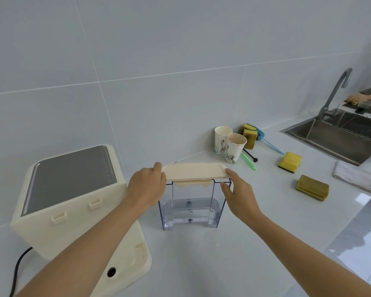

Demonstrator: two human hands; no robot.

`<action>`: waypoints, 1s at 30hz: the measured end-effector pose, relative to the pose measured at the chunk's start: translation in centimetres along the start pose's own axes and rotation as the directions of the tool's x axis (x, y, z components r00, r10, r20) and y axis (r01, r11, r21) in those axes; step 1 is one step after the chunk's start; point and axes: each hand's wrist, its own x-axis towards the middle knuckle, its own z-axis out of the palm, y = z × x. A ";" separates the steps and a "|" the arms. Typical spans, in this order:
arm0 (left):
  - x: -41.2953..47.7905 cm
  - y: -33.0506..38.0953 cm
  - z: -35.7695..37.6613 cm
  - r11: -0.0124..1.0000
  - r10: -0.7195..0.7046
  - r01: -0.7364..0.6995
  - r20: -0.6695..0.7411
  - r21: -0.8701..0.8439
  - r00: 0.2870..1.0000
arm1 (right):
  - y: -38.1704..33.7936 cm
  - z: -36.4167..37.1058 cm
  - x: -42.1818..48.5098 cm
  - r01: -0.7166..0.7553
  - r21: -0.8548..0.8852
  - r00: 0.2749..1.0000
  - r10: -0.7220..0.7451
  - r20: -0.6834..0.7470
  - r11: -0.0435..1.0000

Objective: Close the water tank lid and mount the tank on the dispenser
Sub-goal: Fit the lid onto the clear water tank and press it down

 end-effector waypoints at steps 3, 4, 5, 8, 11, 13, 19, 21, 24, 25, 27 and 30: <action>-0.4 0.1 0.2 0.999 0.029 -0.028 -0.010 0.014 1.000 | 0.3 0.2 -0.3 -0.010 -0.001 1.000 0.010 0.030 1.000; -0.5 0.1 0.3 0.999 0.033 -0.033 -0.019 0.000 0.999 | 0.3 0.3 -0.4 -0.004 0.001 0.999 0.004 0.037 1.000; -0.7 0.0 0.4 0.999 0.047 -0.048 -0.051 -0.018 0.998 | 0.4 0.3 -0.5 0.002 -0.001 0.999 -0.002 0.044 1.000; -0.9 0.1 0.3 0.998 0.056 -0.055 -0.042 0.013 0.998 | 0.6 0.4 -0.6 0.004 -0.009 0.998 -0.004 0.058 1.000; -1.0 0.0 0.6 0.998 0.053 -0.051 -0.117 0.021 0.992 | 0.6 0.3 -0.4 0.006 0.007 0.998 -0.006 0.060 1.000; -1.1 0.5 0.4 0.998 -0.040 0.036 -0.079 -0.049 0.996 | 0.4 0.0 0.1 0.012 0.059 0.999 -0.014 0.043 0.998; -3.5 3.2 -0.4 0.957 -0.153 0.132 -0.062 -0.256 0.986 | -0.7 -0.5 4.0 -0.031 0.217 0.999 0.027 0.021 0.976; -4.6 4.1 -0.3 0.938 -0.175 0.159 -0.026 -0.308 0.984 | -1.2 -0.3 5.2 -0.020 0.193 0.999 0.012 0.039 0.981; -5.8 4.8 0.4 0.932 -0.179 0.181 0.033 -0.315 0.983 | -1.8 0.1 6.5 0.009 0.083 0.996 -0.016 0.093 0.996; -6.0 4.9 0.7 0.936 -0.175 0.183 0.054 -0.299 0.983 | -2.0 0.2 6.8 0.026 0.043 0.992 -0.031 0.120 0.999; -6.2 4.8 1.2 0.947 -0.178 0.203 0.121 -0.250 0.977 | -2.2 0.4 7.1 0.054 -0.024 0.982 -0.049 0.184 0.998; -6.1 4.7 1.8 0.958 -0.197 0.235 0.218 -0.163 0.956 | -2.4 0.5 7.2 0.048 -0.080 0.965 -0.025 0.262 0.996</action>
